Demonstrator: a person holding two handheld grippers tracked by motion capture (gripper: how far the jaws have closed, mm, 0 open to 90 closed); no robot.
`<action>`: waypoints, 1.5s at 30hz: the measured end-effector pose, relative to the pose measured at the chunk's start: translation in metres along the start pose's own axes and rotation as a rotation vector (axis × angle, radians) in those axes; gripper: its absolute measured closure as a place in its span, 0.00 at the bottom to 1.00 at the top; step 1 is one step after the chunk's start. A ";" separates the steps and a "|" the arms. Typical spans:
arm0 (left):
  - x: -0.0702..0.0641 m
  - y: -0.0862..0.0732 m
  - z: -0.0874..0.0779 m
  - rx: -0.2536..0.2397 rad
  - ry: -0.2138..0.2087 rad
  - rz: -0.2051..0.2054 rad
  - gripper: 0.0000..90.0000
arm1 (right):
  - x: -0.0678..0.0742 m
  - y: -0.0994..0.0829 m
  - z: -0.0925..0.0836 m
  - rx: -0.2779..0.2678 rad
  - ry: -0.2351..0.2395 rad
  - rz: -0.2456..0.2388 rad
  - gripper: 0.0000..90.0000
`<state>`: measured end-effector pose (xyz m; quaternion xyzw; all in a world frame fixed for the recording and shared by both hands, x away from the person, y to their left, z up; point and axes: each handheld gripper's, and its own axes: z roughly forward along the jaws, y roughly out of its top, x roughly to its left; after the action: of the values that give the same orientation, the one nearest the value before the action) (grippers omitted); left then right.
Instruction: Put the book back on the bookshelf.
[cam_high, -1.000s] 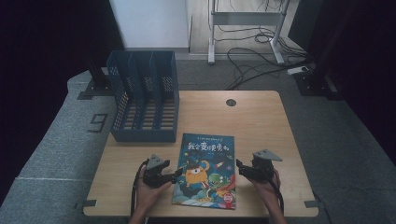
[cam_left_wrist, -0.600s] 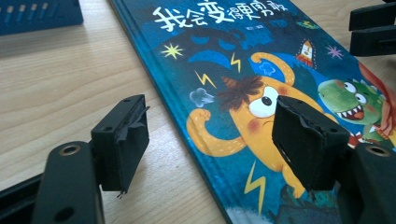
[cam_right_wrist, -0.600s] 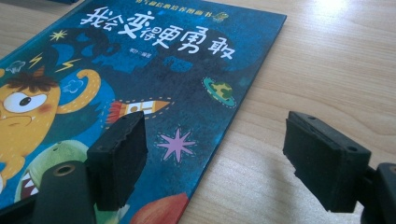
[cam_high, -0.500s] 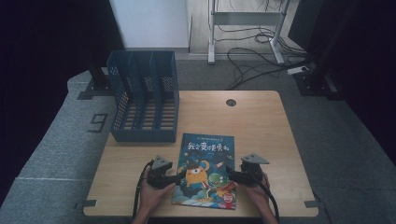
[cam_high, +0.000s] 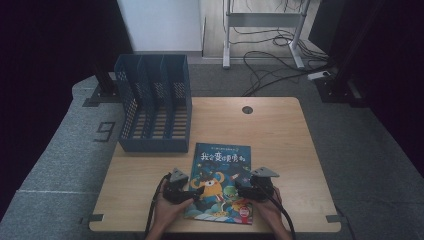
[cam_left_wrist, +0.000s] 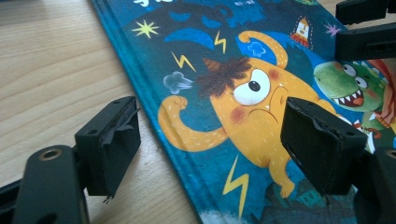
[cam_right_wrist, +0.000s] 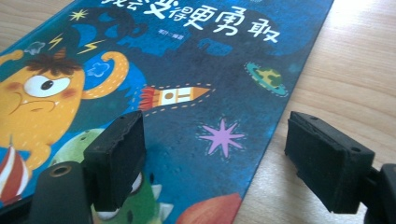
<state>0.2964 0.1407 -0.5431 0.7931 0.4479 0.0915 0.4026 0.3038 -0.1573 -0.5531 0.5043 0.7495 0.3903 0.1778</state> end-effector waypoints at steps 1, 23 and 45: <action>-0.001 0.000 0.001 0.003 -0.001 0.002 0.22 | 0.000 0.000 0.000 0.002 0.008 0.003 0.22; -0.001 -0.001 0.004 0.019 0.007 -0.002 0.20 | 0.003 0.001 0.001 0.009 0.022 0.011 0.21; -0.007 -0.001 0.007 0.016 0.023 0.022 0.19 | -0.005 0.006 -0.002 0.008 0.083 0.136 0.22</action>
<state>0.2950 0.1313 -0.5471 0.7999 0.4446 0.1013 0.3901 0.3082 -0.1617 -0.5475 0.5380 0.7219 0.4190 0.1178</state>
